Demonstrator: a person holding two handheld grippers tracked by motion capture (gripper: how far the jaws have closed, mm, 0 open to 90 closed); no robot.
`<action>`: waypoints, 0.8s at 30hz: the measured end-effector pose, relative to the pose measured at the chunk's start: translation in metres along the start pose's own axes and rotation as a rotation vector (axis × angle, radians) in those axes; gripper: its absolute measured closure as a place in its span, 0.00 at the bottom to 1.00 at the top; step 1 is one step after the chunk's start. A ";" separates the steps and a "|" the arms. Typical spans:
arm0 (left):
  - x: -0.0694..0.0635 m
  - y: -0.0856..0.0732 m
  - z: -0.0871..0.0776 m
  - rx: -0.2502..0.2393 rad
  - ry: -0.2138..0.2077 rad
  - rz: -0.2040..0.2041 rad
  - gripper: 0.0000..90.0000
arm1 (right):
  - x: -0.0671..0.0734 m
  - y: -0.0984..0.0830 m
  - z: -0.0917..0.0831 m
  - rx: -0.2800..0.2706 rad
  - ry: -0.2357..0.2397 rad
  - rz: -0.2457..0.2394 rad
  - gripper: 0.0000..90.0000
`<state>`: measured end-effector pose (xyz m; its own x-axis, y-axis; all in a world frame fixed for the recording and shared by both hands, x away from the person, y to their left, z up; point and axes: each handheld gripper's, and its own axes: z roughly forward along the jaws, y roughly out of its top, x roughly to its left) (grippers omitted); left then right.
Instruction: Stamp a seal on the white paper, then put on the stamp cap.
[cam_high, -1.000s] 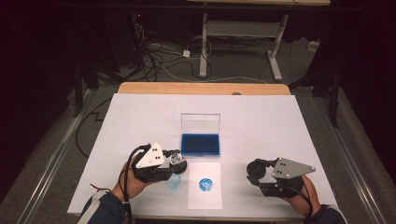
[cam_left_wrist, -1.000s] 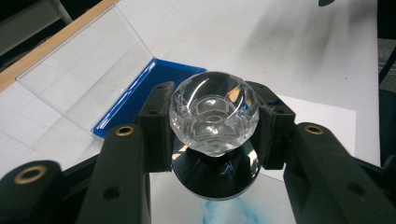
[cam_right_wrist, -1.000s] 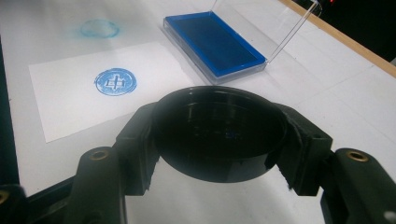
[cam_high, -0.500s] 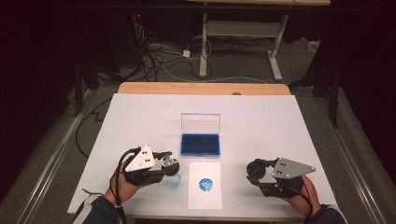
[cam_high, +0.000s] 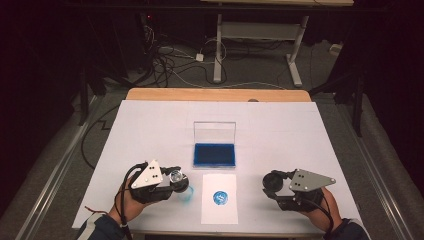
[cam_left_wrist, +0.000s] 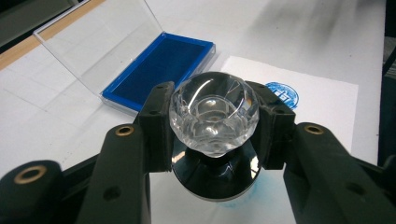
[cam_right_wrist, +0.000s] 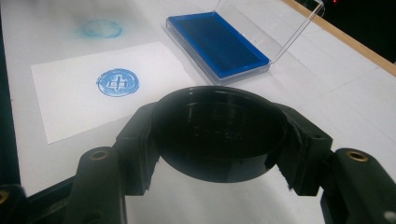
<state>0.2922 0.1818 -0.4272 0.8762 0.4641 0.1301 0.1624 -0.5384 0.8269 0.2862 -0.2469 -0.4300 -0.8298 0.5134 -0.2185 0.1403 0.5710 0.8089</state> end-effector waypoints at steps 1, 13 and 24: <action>-0.001 0.000 0.000 -0.001 0.001 0.000 0.60 | 0.000 0.000 0.000 0.000 0.000 0.000 0.43; -0.003 0.003 0.004 -0.007 -0.018 0.006 0.60 | 0.003 0.002 0.007 0.006 0.023 0.007 0.43; -0.007 0.015 0.010 -0.028 -0.027 0.022 0.60 | 0.010 0.013 0.020 0.006 0.053 -0.017 0.43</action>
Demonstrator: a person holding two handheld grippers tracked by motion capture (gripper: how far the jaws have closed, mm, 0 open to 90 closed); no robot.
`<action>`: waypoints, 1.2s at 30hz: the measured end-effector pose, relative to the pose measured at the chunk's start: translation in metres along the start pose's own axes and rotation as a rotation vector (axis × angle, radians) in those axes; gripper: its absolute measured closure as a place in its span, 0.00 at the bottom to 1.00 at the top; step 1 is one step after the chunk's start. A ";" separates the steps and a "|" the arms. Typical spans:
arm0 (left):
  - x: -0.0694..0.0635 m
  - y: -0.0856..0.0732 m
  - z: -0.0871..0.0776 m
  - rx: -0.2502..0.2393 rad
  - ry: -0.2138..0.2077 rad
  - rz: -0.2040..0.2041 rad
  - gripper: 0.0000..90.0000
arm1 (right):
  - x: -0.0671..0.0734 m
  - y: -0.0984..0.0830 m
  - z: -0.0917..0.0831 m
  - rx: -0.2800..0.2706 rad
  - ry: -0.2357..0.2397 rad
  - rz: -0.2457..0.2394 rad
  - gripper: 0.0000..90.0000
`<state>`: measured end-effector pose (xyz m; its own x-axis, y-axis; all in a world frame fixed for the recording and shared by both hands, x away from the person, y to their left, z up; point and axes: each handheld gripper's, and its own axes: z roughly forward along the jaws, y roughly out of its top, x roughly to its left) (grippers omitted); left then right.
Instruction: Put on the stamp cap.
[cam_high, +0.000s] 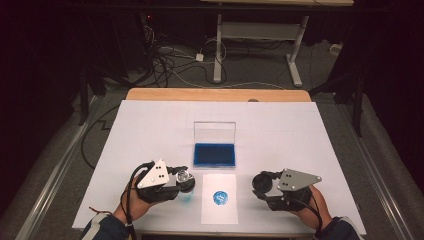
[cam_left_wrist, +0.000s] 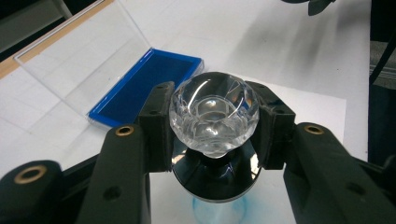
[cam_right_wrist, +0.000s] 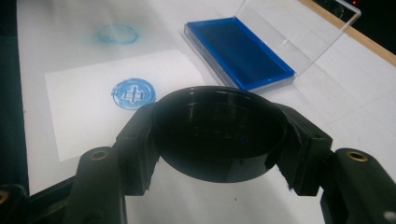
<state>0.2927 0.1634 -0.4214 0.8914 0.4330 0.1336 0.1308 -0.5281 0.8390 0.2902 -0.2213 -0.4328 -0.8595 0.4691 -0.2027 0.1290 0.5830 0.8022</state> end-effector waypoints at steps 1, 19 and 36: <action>-0.001 0.002 0.001 -0.001 -0.005 0.006 0.60 | 0.001 0.001 0.001 -0.002 0.001 -0.003 0.43; -0.010 0.020 0.009 -0.052 -0.041 0.027 0.60 | 0.017 0.025 0.027 -0.016 0.069 -0.042 0.43; -0.014 0.036 0.027 -0.105 -0.099 0.022 0.60 | 0.033 0.040 0.058 -0.006 0.141 -0.060 0.43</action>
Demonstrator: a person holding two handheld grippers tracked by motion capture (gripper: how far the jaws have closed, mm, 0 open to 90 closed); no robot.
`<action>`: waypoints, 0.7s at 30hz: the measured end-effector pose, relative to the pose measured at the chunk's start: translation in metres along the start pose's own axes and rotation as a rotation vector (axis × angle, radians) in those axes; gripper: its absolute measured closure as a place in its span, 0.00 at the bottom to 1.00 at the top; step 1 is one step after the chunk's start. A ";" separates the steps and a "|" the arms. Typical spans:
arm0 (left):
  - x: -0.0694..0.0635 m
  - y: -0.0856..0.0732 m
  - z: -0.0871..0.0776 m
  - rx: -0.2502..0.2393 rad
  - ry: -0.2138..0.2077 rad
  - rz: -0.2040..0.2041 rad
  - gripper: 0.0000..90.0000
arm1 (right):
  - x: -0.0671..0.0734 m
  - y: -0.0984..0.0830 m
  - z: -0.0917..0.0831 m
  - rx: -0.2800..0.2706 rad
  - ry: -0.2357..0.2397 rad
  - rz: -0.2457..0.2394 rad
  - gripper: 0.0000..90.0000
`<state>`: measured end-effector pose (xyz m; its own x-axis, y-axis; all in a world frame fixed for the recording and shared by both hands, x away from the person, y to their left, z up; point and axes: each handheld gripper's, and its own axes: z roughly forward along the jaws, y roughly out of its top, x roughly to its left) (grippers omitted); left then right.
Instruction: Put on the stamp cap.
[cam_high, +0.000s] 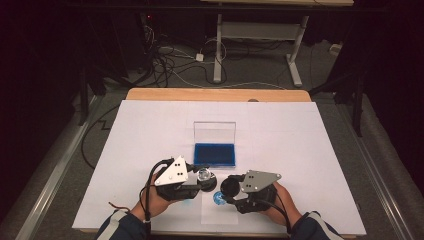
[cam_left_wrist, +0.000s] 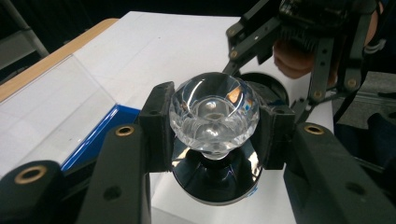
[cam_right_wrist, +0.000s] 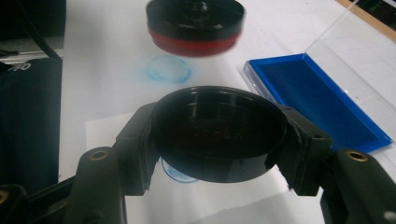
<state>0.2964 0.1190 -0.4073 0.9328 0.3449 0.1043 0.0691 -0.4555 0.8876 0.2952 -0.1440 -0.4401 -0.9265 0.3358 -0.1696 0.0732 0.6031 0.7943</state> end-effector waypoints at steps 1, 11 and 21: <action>-0.001 0.001 0.001 0.001 0.001 0.003 0.60 | 0.001 0.000 0.002 -0.001 0.003 -0.005 0.43; -0.002 0.006 0.008 -0.027 -0.018 -0.005 0.60 | 0.003 0.001 0.011 -0.005 0.014 0.013 0.43; -0.004 0.011 0.018 -0.042 -0.035 -0.006 0.60 | 0.005 0.002 0.013 -0.023 0.013 0.028 0.43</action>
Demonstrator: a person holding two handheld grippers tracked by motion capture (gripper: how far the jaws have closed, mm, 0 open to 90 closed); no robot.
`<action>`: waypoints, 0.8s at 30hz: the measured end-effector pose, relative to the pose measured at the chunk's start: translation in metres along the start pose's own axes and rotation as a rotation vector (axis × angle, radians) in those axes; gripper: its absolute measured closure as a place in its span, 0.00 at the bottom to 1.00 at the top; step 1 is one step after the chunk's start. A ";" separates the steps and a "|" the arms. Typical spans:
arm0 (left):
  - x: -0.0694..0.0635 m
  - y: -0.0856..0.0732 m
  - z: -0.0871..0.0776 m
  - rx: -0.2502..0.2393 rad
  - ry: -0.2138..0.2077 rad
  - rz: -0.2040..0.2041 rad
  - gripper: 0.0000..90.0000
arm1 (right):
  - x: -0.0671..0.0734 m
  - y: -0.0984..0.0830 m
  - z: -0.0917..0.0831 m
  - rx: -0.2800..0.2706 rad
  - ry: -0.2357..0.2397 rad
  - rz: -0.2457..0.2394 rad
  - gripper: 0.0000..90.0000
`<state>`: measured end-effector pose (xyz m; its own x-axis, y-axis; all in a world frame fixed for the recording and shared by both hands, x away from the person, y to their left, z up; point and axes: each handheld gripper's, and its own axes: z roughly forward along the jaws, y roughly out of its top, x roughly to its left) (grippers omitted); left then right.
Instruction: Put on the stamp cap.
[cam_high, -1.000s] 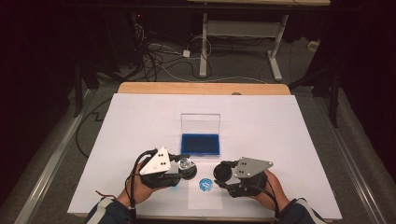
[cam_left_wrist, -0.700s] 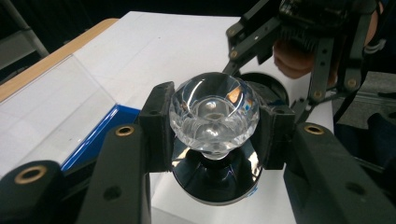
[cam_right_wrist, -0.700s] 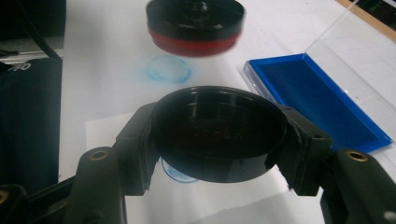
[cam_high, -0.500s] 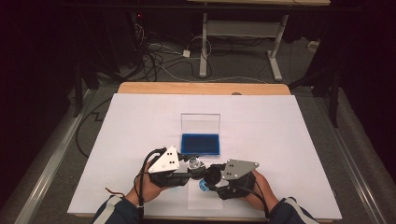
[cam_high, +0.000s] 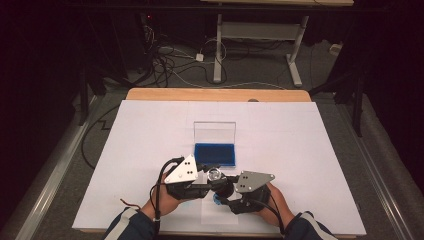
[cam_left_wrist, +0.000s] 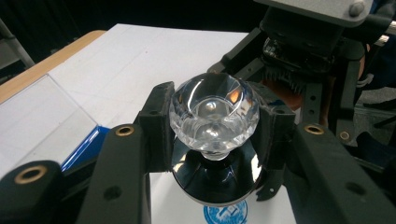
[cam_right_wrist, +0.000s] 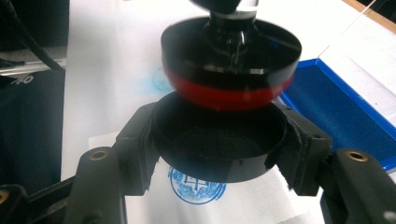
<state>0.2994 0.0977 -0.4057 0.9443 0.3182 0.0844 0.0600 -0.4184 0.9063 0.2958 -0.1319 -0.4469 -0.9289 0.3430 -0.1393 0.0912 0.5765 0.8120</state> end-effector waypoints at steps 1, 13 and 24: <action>0.000 0.000 0.001 -0.001 -0.003 0.001 0.60 | 0.000 0.000 0.000 -0.001 0.001 0.000 0.43; -0.004 0.001 0.010 -0.026 -0.012 -0.002 0.60 | -0.001 -0.001 0.000 -0.010 0.007 0.026 0.43; -0.005 0.000 0.011 -0.027 -0.020 -0.003 0.60 | -0.001 -0.001 0.000 -0.013 0.002 0.034 0.43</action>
<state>0.2983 0.0865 -0.4107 0.9505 0.3020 0.0735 0.0542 -0.3941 0.9175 0.2969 -0.1334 -0.4474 -0.9262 0.3607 -0.1098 0.1185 0.5548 0.8235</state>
